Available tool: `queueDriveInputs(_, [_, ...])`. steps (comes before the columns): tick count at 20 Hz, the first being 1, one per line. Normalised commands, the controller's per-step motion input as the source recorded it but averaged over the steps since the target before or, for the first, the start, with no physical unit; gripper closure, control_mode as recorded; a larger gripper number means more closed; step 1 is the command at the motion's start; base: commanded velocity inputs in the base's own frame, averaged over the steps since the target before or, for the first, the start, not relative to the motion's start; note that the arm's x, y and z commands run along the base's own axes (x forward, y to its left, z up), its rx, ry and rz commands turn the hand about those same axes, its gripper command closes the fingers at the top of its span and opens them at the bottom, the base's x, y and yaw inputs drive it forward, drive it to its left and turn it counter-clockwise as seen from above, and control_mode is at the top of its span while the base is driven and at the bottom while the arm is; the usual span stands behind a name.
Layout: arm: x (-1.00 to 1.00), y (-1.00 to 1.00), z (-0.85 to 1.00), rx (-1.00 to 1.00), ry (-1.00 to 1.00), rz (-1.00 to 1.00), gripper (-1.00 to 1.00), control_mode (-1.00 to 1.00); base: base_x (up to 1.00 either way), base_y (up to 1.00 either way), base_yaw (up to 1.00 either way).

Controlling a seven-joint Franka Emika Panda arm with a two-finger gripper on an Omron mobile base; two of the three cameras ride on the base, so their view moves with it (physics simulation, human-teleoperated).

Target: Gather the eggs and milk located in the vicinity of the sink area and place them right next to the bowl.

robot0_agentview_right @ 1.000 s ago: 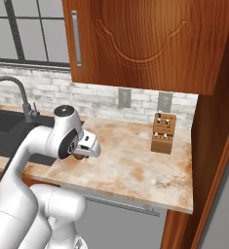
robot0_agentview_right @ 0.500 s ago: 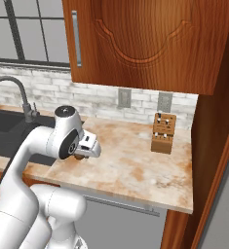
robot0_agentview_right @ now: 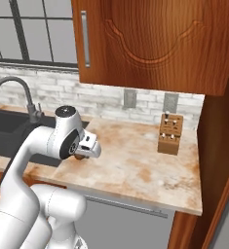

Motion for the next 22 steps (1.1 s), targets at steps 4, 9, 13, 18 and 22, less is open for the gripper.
queueDriveInputs(4, [0.0, 0.0, 0.0, 0.0, 0.0, 0.0, 1.0, 1.0, 0.0, 0.54, 0.0])
queueDriveInputs(9, [0.0, 0.0, 0.0, 0.0, 0.0, 0.0, 1.0, 1.0, 0.0, 0.59, 0.0])
queueDriveInputs(13, [0.0, 0.0, 0.0, 0.0, 0.0, 0.0, 1.0, 1.0, 0.0, 0.63, 0.0])
queueDriveInputs(18, [0.0, 0.0, 0.0, 0.0, 0.0, 0.0, 1.0, 1.0, 0.0, 0.69, 0.0])
queueDriveInputs(22, [0.0, 0.0, 0.0, 0.0, 0.0, 0.0, 1.0, 1.0, 0.0, 0.73, 0.0])
